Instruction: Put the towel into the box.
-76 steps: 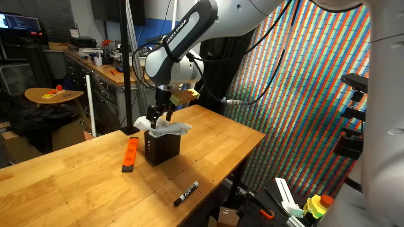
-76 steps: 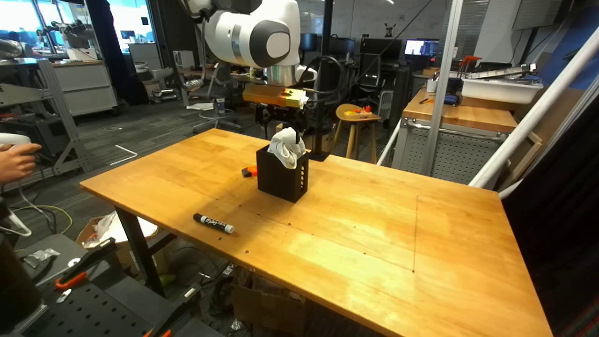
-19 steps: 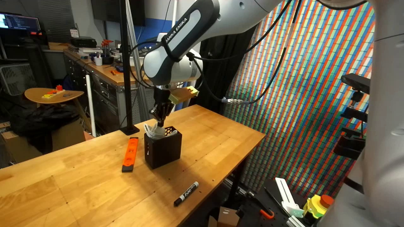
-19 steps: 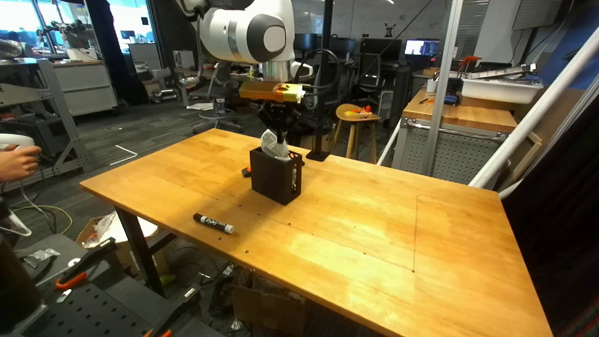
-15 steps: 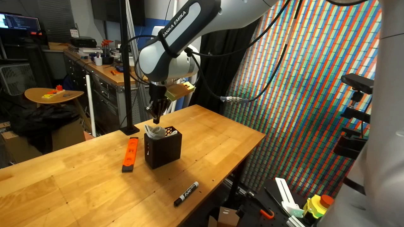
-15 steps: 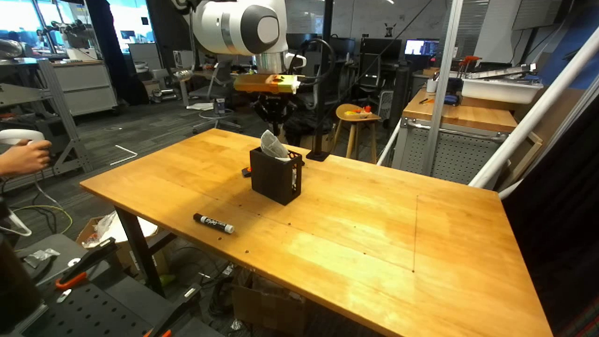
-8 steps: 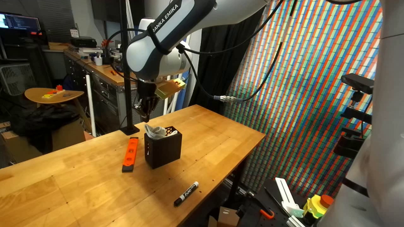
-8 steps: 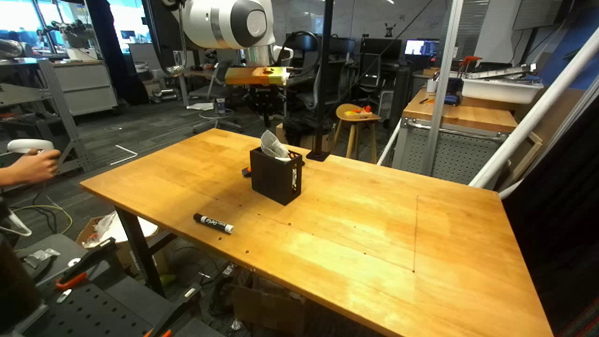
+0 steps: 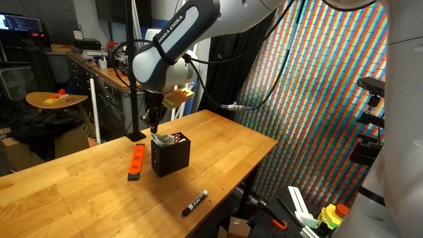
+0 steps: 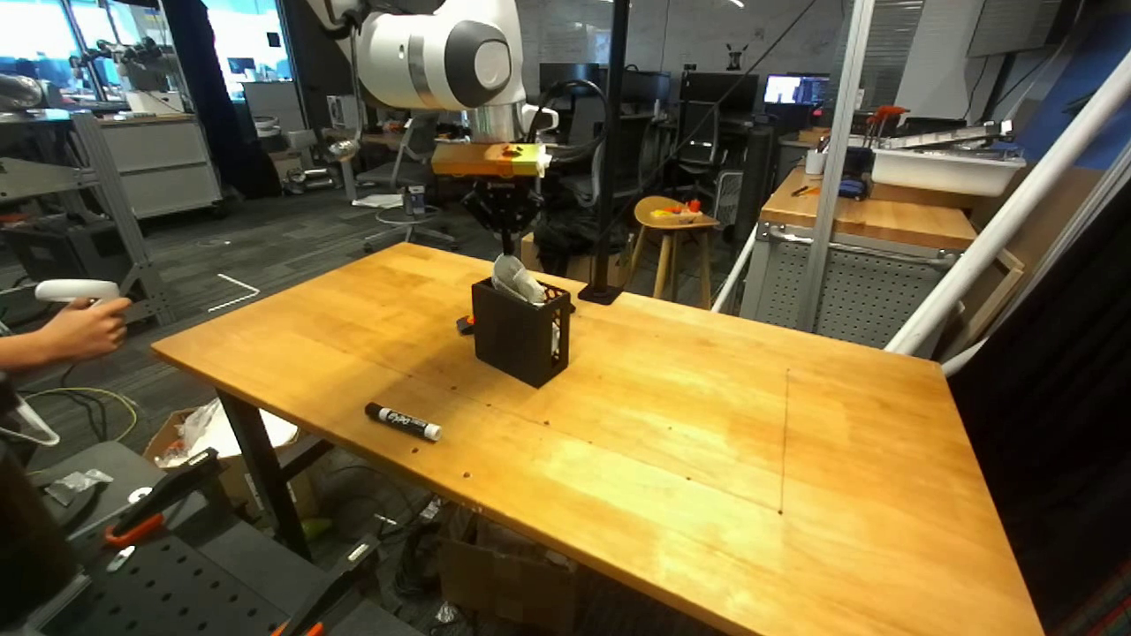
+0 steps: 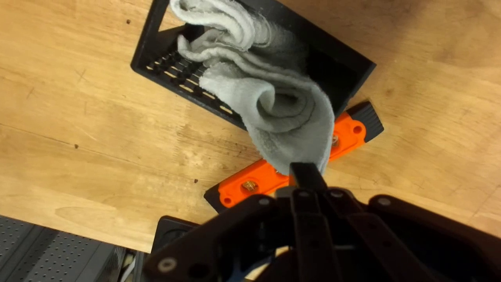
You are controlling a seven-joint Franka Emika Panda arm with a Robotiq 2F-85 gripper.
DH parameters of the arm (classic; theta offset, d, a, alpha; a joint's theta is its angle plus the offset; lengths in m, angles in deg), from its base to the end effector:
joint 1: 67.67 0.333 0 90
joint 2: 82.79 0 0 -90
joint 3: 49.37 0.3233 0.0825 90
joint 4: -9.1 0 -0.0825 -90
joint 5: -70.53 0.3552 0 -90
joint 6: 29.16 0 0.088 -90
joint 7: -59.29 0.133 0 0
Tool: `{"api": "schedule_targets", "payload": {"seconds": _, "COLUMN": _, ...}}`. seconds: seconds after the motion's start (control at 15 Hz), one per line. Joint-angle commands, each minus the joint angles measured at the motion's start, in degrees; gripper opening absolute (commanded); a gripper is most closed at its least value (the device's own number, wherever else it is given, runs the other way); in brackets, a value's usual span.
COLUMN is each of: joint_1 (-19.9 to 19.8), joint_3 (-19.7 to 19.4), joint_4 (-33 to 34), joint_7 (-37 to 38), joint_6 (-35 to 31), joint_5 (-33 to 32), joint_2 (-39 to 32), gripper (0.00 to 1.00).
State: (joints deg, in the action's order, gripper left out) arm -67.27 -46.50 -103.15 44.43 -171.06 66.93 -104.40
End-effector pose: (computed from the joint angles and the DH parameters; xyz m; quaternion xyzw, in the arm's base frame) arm 0.6139 0.0328 0.2974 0.9815 0.1777 0.0689 0.0191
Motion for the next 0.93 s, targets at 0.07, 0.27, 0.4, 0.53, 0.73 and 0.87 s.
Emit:
{"api": "schedule_targets", "payload": {"seconds": 0.07, "joint_1": -0.6, "joint_3": 0.7, "joint_4": 3.4, "joint_7": -1.0, "joint_6": 0.7, "joint_5": 0.5, "joint_2": -2.5, "gripper": 0.01}}
{"api": "schedule_targets", "payload": {"seconds": 0.27, "joint_1": -1.1, "joint_3": 0.5, "joint_4": 3.2, "joint_7": -1.1, "joint_6": 0.7, "joint_5": 0.6, "joint_2": -3.2, "gripper": 0.01}}
{"api": "schedule_targets", "payload": {"seconds": 0.4, "joint_1": -1.8, "joint_3": 0.4, "joint_4": 2.8, "joint_7": -1.2, "joint_6": 0.7, "joint_5": 0.9, "joint_2": -3.4, "gripper": 0.01}}
{"api": "schedule_targets", "payload": {"seconds": 0.53, "joint_1": -2.6, "joint_3": 0.2, "joint_4": 2.4, "joint_7": -1.1, "joint_6": 0.6, "joint_5": 1.3, "joint_2": -3.4, "gripper": 0.01}}
{"api": "schedule_targets", "payload": {"seconds": 0.73, "joint_1": -3.8, "joint_3": 0.0, "joint_4": 1.8, "joint_7": -0.7, "joint_6": 0.4, "joint_5": 1.9, "joint_2": -3.3, "gripper": 0.01}}
{"api": "schedule_targets", "payload": {"seconds": 0.87, "joint_1": -4.4, "joint_3": -0.1, "joint_4": 1.5, "joint_7": -0.5, "joint_6": 0.5, "joint_5": 2.2, "joint_2": -3.1, "gripper": 0.01}}
